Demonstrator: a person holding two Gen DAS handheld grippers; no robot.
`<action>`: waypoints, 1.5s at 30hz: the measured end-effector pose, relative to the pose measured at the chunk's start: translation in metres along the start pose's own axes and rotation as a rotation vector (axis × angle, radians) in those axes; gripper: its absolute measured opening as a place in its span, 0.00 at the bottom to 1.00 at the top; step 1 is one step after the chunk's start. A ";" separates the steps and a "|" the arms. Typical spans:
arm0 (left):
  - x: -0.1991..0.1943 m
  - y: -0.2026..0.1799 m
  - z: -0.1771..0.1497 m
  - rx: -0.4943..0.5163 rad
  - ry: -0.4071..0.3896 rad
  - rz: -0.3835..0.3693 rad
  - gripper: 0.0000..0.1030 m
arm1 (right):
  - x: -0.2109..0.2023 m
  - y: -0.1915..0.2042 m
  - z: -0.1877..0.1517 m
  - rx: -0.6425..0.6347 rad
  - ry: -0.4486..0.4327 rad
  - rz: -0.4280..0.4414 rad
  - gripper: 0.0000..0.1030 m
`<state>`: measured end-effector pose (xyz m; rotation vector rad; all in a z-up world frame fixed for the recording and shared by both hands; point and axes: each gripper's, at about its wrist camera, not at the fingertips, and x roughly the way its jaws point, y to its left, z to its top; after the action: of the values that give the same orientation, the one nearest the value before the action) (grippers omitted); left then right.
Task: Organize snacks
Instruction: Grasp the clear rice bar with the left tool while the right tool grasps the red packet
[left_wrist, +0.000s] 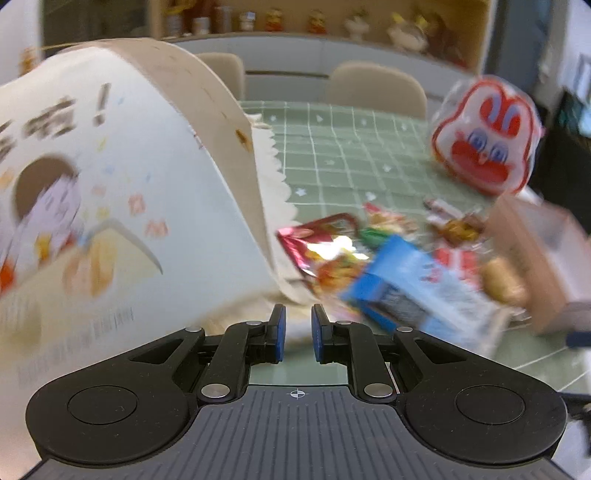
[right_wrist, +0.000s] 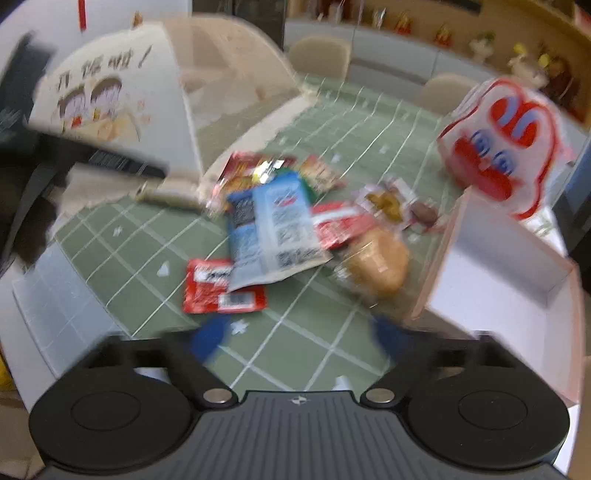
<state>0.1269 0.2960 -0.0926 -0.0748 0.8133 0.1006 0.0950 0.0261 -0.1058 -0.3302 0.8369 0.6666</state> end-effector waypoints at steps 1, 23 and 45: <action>0.009 0.006 0.004 0.033 0.013 -0.001 0.17 | 0.004 0.001 -0.001 0.005 0.026 0.028 0.55; 0.029 -0.009 -0.008 0.443 0.227 -0.206 0.28 | 0.041 0.004 -0.030 0.180 0.146 0.134 0.90; 0.057 -0.019 0.012 0.147 0.144 -0.111 0.31 | 0.042 0.025 -0.031 0.098 0.138 0.122 0.95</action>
<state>0.1769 0.2823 -0.1250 0.0118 0.9563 -0.0706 0.0809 0.0462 -0.1581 -0.2395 1.0244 0.7193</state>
